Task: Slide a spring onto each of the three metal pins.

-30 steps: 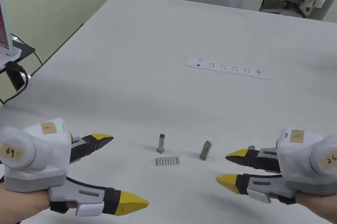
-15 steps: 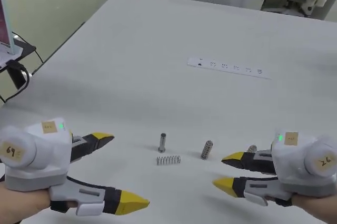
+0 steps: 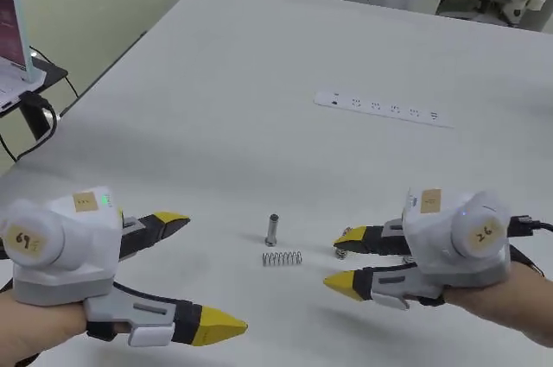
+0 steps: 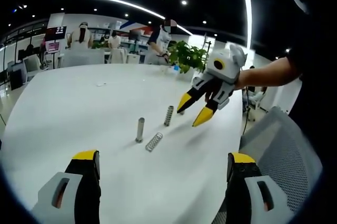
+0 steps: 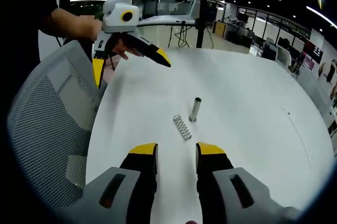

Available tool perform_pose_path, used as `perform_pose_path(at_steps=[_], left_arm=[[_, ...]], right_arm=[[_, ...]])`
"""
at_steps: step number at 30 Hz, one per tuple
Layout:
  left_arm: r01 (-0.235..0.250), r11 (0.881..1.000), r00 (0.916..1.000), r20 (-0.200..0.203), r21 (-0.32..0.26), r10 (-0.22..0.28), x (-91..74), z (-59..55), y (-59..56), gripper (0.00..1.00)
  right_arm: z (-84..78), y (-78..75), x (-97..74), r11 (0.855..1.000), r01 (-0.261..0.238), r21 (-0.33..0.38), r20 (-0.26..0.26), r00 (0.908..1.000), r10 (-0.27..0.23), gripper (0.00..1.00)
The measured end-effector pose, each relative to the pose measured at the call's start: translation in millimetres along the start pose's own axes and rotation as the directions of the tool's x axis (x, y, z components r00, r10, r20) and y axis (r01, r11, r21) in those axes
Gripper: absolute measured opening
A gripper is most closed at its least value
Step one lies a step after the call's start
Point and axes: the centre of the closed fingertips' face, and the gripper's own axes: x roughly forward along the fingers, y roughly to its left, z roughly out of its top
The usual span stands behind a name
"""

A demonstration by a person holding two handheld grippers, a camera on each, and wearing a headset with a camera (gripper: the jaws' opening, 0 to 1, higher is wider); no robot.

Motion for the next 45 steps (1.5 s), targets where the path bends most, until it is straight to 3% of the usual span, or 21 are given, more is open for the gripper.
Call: perform_pose_path(at_steps=[9,14,21,45], left_arm=[[-0.003,1.0,1.0,0.002,-0.006,0.003,-1.4,-2.6,-0.2,0.98],[-0.005,1.0,1.0,0.0,-0.008,0.005,-2.2,-4.5,0.8,0.98],[-0.011,1.0,0.9999,0.005,-0.007,0.011,-3.4,-3.6,3.0,0.98],[-0.015,1.0,0.9998,0.01,-0.016,0.016,-7.1,-6.7,3.7,0.97]], right_arm=[[4.8,2.0,21.5,0.994,-0.039,-0.102,-0.06,0.9977,0.033,0.26],[13.1,1.0,30.0,0.991,-0.053,-0.123,-0.062,0.997,0.046,0.26],[12.5,-2.1,42.2,0.984,-0.082,-0.158,-0.113,0.9915,0.064,0.25],[-5.2,-10.1,70.1,0.985,-0.113,-0.129,-0.212,0.9737,0.084,0.16]])
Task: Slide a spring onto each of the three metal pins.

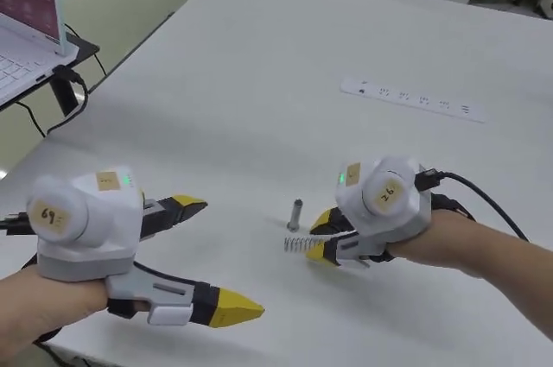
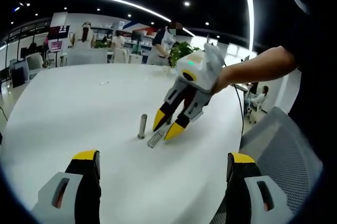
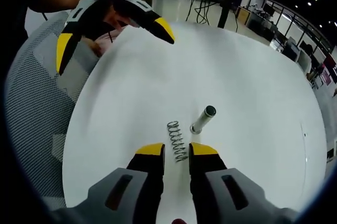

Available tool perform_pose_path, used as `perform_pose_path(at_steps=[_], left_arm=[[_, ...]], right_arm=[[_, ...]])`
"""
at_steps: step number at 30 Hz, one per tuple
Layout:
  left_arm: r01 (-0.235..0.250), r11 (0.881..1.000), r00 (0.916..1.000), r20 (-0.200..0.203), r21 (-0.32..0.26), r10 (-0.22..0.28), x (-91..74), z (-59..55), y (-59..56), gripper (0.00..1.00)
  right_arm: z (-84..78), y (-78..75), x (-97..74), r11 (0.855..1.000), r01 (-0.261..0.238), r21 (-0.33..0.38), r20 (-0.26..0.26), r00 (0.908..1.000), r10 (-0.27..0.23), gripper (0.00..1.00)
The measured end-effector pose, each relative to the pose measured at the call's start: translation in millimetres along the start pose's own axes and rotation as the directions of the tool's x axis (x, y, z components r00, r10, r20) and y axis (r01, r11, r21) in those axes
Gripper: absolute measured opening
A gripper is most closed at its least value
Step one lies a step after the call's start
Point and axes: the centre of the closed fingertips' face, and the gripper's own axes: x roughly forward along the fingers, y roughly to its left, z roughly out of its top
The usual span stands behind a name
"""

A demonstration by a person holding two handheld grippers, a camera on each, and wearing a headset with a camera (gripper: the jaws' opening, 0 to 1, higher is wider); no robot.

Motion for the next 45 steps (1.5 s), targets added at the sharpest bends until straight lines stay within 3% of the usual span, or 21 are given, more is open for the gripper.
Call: perform_pose_path(at_steps=[10,23,28,38,45], left_arm=[[-0.002,1.0,1.0,-0.001,-0.003,0.002,-2.6,-1.5,-0.5,0.98],[0.004,1.0,0.9999,-0.014,0.002,-0.004,-2.0,-3.8,-2.9,0.97],[0.009,1.0,0.9999,-0.01,0.008,-0.008,-0.9,0.4,-4.9,0.96],[0.054,0.998,0.9982,-0.031,0.045,-0.052,12.8,6.1,-16.2,0.95],[0.11,0.99,0.9925,-0.062,0.091,-0.105,24.7,11.4,-31.5,0.93]], right_arm=[[-7.0,2.6,9.1,1.0,-0.013,0.004,-0.041,0.9991,0.014,0.1],[-0.9,7.5,1.5,0.999,-0.02,0.025,-0.008,0.9998,0.02,0.08],[1.3,15.4,-10.7,1.0,-0.021,0.009,0.007,0.9997,0.021,0.08],[-9.5,29.3,-45.1,1.0,-0.004,0.002,0.015,0.9999,0.004,0.08],[-14.8,36.9,-66.5,1.0,0.019,0.016,0.031,0.9993,-0.019,0.08]])
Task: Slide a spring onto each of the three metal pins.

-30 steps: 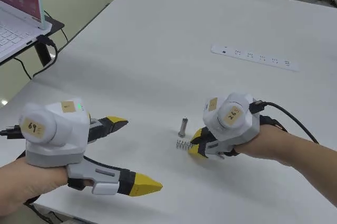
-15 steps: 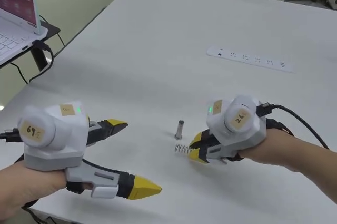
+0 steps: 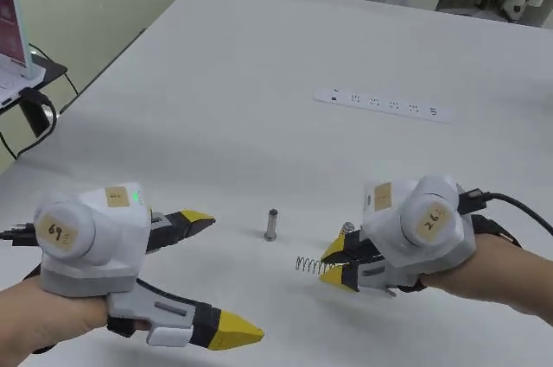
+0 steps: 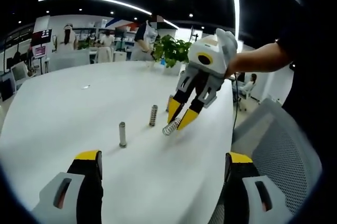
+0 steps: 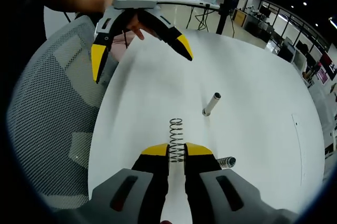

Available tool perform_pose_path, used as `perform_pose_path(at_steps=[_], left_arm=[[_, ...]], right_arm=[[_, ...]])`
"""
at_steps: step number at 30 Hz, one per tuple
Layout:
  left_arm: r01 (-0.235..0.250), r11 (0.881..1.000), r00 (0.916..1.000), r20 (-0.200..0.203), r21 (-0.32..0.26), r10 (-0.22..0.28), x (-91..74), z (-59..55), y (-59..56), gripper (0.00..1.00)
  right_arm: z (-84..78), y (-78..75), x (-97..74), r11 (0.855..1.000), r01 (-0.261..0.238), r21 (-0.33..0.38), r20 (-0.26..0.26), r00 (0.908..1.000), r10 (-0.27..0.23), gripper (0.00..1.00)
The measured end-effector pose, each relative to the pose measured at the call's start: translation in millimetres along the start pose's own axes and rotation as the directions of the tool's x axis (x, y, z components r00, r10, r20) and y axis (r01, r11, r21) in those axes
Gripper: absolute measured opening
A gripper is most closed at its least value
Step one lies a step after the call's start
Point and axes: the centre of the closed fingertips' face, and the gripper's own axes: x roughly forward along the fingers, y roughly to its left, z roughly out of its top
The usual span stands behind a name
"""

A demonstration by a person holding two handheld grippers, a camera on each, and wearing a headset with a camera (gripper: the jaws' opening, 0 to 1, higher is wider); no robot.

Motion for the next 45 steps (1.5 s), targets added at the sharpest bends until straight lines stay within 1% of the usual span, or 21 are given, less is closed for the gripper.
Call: perform_pose_path(at_steps=[2,5,8,10,11,13,15,17,19,20,22,25,26,29,31,34,35,37,39,41,45], left_arm=[[0.006,1.0,0.9999,0.009,0.003,-0.006,1.7,3.4,-0.9,0.92],[0.017,1.0,0.9998,0.011,0.004,-0.017,5.3,4.1,-1.5,0.91],[0.039,0.999,0.9992,0.002,0.015,-0.039,9.8,4.0,-5.8,0.89],[0.054,0.998,0.9985,-0.001,0.016,-0.054,11.7,4.3,-8.8,0.86],[0.062,0.998,0.9981,0.0,0.018,-0.062,12.9,5.1,-10.3,0.85],[0.078,0.997,0.9968,0.019,0.015,-0.078,15.8,9.5,-13.8,0.84],[0.09,0.996,0.9959,0.014,0.022,-0.09,20.0,11.1,-16.3,0.8],[0.104,0.993,0.9945,-0.007,0.056,-0.104,24.3,9.8,-19.5,0.75],[0.127,0.987,0.9914,-0.044,0.101,-0.124,29.1,5.7,-24.3,0.7],[0.135,0.984,0.9901,-0.054,0.112,-0.13,31.1,4.7,-26.1,0.68],[0.148,0.981,0.988,-0.063,0.121,-0.141,36.5,4.0,-29.7,0.67],[0.152,0.979,0.987,-0.075,0.136,-0.143,43.0,2.7,-28.7,0.62],[0.156,0.979,0.9863,-0.075,0.134,-0.147,44.7,3.8,-28.4,0.58],[0.162,0.977,0.9862,-0.057,0.137,-0.156,47.6,11.4,-29.5,0.53],[0.162,0.978,0.9867,-0.026,0.132,-0.16,49.1,19.3,-30.0,0.5],[0.169,0.981,0.985,0.019,0.097,-0.172,50.7,28.5,-31.1,0.41],[0.174,0.981,0.9839,0.025,0.089,-0.177,51.2,29.2,-32.1,0.38],[0.178,0.98,0.983,0.032,0.085,-0.181,53.1,29.3,-33.6,0.35],[0.182,0.98,0.9824,0.027,0.086,-0.185,56.6,26.4,-35.5,0.33],[0.197,0.977,0.9797,0.022,0.085,-0.199,58.4,24.4,-39.1,0.28],[0.216,0.973,0.975,0.033,0.083,-0.22,59.7,27.3,-44.3,0.19]], right_arm=[[-1.6,1.4,-3.7,1.0,0.005,0.002,0.001,1.0,-0.005,0.08],[-3.4,3.3,-7.2,1.0,0.012,0.012,0.003,0.9999,-0.012,0.08],[-6.0,7.4,-8.9,1.0,0.015,0.011,-0.006,0.9999,-0.015,0.08],[-6.8,9.4,-9.7,1.0,0.015,0.008,-0.009,0.9999,-0.014,0.08],[-6.7,10.5,-10.0,1.0,0.012,0.009,-0.008,0.9999,-0.012,0.08],[-6.0,14.1,-10.2,1.0,0.007,0.011,-0.005,1.0,-0.007,0.08],[-5.4,16.9,-10.3,1.0,0.004,0.004,-0.006,1.0,-0.004,0.08],[-3.8,19.3,-10.3,1.0,-0.001,0.002,-0.003,1.0,0.001,0.08],[-2.1,21.0,-10.4,1.0,-0.001,-0.005,-0.001,1.0,0.001,0.08],[-1.5,21.7,-10.9,1.0,-0.001,-0.008,-0.001,1.0,0.001,0.08],[0.4,22.2,-12.1,1.0,0.001,-0.013,0.002,1.0,-0.001,0.08],[3.7,22.8,-14.7,1.0,0.004,-0.011,0.015,0.9999,-0.004,0.08],[4.0,22.8,-15.4,1.0,0.006,-0.013,0.015,0.9999,-0.006,0.08],[4.5,22.5,-18.8,1.0,0.011,-0.012,0.024,0.9997,-0.01,0.08],[4.6,22.1,-21.5,1.0,0.016,-0.01,0.03,0.9994,-0.016,0.08],[5.6,22.1,-25.1,1.0,0.02,-0.004,0.044,0.9988,-0.02,0.08],[6.1,22.3,-25.8,1.0,0.02,-0.002,0.047,0.9987,-0.02,0.08],[7.4,22.8,-27.6,1.0,0.022,-0.009,0.05,0.9985,-0.022,0.08],[9.3,22.7,-30.0,1.0,0.025,-0.011,0.056,0.9982,-0.024,0.08],[11.5,22.9,-32.1,1.0,0.026,-0.016,0.062,0.9978,-0.025,0.08],[13.6,22.4,-34.6,0.999,0.028,-0.021,0.069,0.9973,-0.027,0.08]])
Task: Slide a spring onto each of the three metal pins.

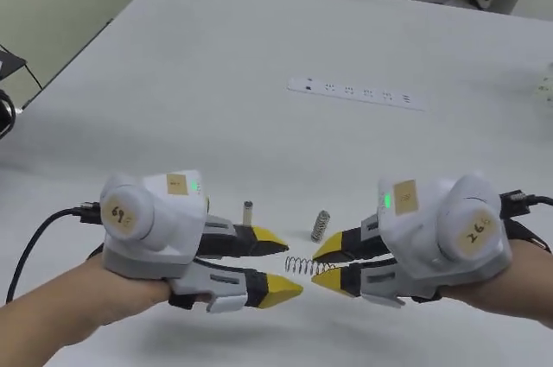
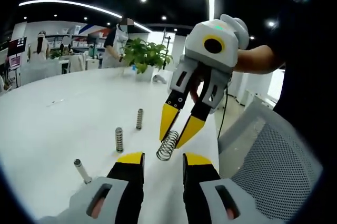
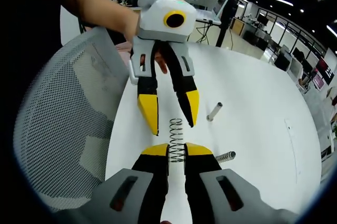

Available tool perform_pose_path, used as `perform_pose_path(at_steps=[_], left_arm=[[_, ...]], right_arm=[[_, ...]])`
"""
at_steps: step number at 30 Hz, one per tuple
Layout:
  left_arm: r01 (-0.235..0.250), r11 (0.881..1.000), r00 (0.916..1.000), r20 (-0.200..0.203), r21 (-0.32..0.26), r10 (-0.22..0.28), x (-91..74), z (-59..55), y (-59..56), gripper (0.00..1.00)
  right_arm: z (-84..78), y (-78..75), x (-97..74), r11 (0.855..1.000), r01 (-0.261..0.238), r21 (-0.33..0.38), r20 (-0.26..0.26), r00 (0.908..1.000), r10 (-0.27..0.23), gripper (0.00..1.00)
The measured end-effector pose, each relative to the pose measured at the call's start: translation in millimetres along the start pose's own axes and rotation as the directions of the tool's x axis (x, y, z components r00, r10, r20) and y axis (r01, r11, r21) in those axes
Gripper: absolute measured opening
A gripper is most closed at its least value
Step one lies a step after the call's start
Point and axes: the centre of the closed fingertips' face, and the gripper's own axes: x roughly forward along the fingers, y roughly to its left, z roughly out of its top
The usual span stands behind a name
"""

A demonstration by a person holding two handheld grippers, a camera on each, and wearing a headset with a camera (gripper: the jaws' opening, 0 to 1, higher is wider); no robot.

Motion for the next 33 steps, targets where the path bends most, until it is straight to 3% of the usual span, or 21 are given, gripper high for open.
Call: perform_pose_path(at_steps=[5,13,26,33], left_arm=[[0.02,1.0,0.9994,0.03,-0.018,-0.019,1.4,5.9,-2.2,0.11],[0.038,0.999,0.9982,0.047,-0.026,-0.037,2.5,7.0,-6.2,0.04],[0.038,0.999,0.9975,0.059,-0.015,-0.037,-0.6,14.3,-4.2,0.05],[0.053,0.999,0.9973,0.051,0.002,-0.053,-0.1,12.7,-7.0,0.03]], right_arm=[[0.2,0.9,-1.7,1.0,-0.002,-0.006,0.001,1.0,0.002,0.08],[2.5,1.6,-4.8,1.0,-0.005,-0.019,0.006,1.0,0.005,0.08],[7.3,0.3,-6.5,0.999,-0.002,-0.036,0.01,0.9999,0.002,0.08],[7.1,2.3,-6.2,0.999,-0.003,-0.044,0.0,1.0,0.003,0.08]])
